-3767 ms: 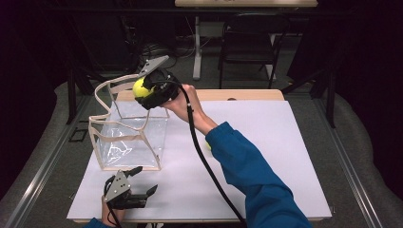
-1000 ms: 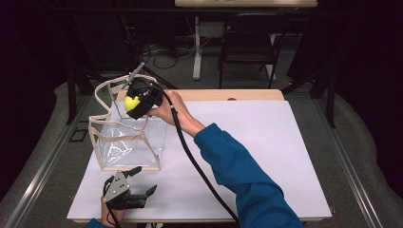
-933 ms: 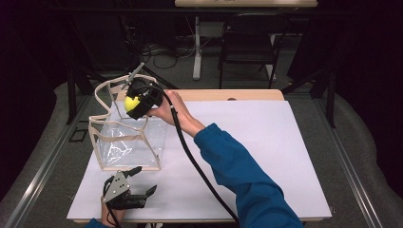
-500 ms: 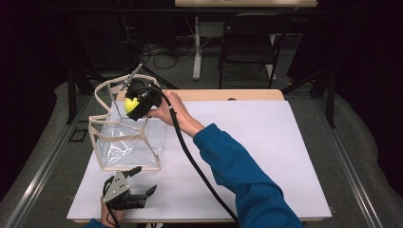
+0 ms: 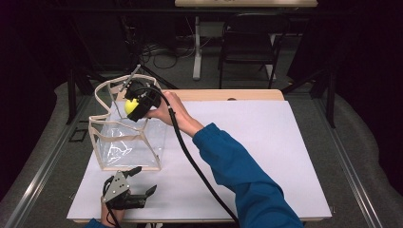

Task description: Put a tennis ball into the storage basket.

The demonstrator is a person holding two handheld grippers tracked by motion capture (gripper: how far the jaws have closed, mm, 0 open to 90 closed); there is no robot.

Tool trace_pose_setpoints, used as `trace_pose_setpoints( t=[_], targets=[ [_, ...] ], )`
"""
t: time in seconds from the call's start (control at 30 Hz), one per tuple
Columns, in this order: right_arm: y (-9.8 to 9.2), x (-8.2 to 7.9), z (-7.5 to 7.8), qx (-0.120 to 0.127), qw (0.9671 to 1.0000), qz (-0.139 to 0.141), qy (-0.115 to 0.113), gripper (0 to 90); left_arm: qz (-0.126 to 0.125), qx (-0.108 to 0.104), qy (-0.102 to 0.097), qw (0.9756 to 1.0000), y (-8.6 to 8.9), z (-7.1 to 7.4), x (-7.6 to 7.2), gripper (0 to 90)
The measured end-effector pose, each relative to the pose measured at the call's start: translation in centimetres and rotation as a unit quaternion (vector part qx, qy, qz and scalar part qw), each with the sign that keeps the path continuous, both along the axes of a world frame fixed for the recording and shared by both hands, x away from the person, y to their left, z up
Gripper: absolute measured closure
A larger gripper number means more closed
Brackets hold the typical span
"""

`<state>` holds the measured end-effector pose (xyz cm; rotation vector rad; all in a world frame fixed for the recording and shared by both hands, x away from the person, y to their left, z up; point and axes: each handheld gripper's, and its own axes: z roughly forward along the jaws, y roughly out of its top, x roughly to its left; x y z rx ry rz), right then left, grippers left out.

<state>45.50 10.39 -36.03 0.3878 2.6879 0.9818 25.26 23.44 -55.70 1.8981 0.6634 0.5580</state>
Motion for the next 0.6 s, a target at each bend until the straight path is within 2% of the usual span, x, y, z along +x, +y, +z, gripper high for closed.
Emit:
trace_pose_setpoints(
  t=[0.6],
  targets=[
    [0.26,0.1,-0.14,0.0,0.9999,0.003,0.01,25.2,0.001,0.001,-0.001,1.0,0.01,0.02,-0.05,16.0]
  ],
)
